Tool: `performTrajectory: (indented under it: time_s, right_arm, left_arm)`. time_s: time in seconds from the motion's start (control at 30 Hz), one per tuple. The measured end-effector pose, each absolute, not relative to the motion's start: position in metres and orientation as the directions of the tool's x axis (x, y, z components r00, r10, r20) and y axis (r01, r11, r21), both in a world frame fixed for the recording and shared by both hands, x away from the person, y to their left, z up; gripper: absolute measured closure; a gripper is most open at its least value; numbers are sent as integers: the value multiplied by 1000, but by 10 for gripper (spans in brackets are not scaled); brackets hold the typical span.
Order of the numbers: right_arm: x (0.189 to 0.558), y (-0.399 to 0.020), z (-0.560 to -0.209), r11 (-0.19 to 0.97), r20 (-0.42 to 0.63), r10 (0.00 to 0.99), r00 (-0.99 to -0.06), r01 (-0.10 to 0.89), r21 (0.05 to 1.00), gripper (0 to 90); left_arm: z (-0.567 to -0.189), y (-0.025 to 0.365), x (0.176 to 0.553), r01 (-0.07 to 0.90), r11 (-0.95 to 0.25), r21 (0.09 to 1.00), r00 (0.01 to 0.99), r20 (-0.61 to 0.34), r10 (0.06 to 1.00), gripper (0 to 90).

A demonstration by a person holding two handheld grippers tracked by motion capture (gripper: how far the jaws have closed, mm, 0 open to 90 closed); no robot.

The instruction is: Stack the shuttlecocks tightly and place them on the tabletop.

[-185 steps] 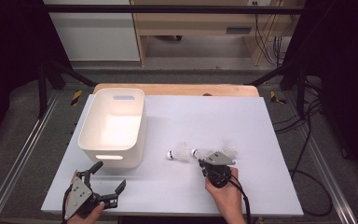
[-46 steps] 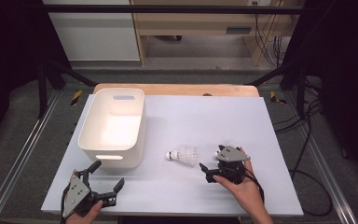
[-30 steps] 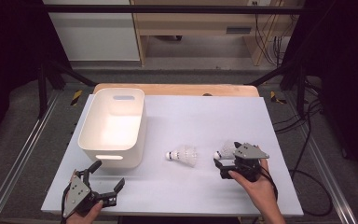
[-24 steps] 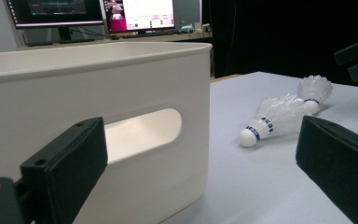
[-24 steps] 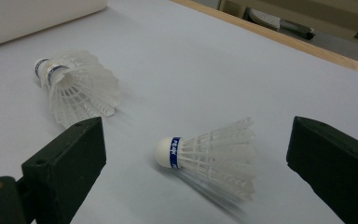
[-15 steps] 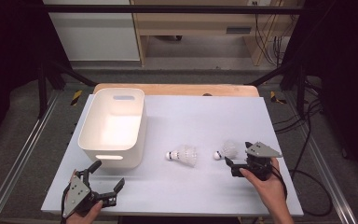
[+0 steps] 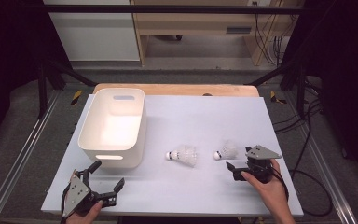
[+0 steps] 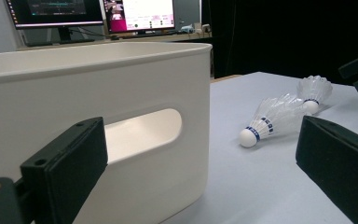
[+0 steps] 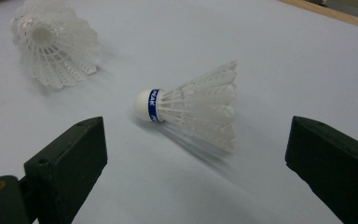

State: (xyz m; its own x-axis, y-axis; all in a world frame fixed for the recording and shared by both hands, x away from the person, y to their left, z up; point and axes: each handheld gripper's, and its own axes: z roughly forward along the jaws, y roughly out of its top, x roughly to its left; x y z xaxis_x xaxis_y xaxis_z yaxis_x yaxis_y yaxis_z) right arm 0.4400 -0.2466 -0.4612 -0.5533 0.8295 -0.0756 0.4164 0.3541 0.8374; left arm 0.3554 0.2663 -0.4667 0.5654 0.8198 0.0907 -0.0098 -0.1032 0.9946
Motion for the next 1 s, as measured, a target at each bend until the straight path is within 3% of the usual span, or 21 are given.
performTrajectory:
  time_s: [1.0]
  right_arm:
    - [450, -247, -470, 330, -5, 816, -578, 458, 825, 100]
  left_arm:
    - [-467, 265, 355, -9, -97, 995, 568, 85, 818, 21]
